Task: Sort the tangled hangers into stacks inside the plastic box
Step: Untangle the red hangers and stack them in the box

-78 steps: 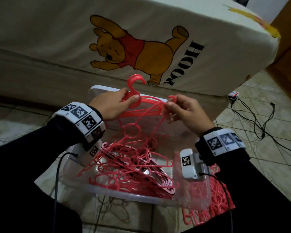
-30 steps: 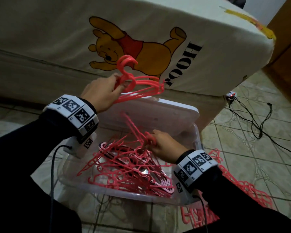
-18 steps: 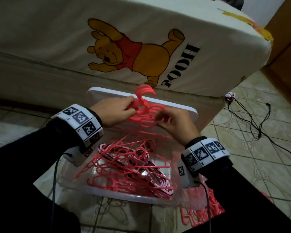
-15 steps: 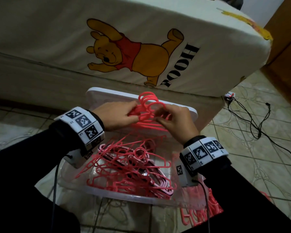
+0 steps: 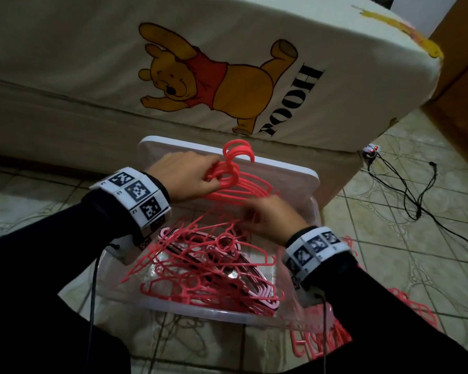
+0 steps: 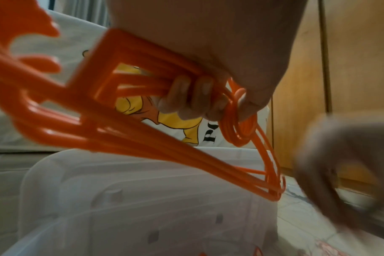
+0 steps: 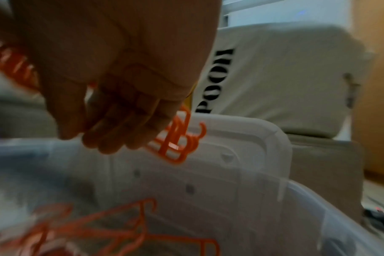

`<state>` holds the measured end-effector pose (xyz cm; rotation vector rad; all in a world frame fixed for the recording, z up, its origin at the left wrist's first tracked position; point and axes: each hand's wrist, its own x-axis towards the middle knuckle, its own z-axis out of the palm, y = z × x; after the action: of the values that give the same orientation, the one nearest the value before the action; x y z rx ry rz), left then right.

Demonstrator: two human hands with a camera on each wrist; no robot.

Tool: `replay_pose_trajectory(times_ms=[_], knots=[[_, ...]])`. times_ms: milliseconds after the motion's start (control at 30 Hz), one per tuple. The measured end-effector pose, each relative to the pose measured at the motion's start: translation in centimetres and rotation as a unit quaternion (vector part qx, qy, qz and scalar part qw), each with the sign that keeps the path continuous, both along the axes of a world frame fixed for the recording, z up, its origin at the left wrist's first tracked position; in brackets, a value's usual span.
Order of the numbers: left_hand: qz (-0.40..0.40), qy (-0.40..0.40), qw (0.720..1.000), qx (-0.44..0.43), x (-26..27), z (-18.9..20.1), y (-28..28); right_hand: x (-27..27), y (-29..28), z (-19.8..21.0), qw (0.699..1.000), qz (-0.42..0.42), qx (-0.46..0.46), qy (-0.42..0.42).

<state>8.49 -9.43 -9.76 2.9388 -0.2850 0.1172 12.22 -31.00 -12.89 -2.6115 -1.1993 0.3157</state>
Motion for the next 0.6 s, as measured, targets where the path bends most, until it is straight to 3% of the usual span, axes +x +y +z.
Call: replay_pose_trajectory(times_ms=[100,267,467,600], knots=[[0.019,-0.024,0.999,-0.016,0.0,0.1,0.3,-1.9,0.8,-2.5,0.983,0.091,-0.16,-0.007],[0.034,-0.032,0.999,-0.023,0.0,0.2,0.6,-3.9,2.0,-6.2,0.946,0.169,-0.277,0.029],[0.034,-0.028,0.998,-0.043,0.1,0.3,0.6,-4.1,2.8,-7.8,0.954,0.136,-0.261,0.062],[0.035,-0.008,0.997,-0.074,0.2,0.3,0.6,-4.1,2.7,-8.6,0.942,0.181,-0.283,0.026]])
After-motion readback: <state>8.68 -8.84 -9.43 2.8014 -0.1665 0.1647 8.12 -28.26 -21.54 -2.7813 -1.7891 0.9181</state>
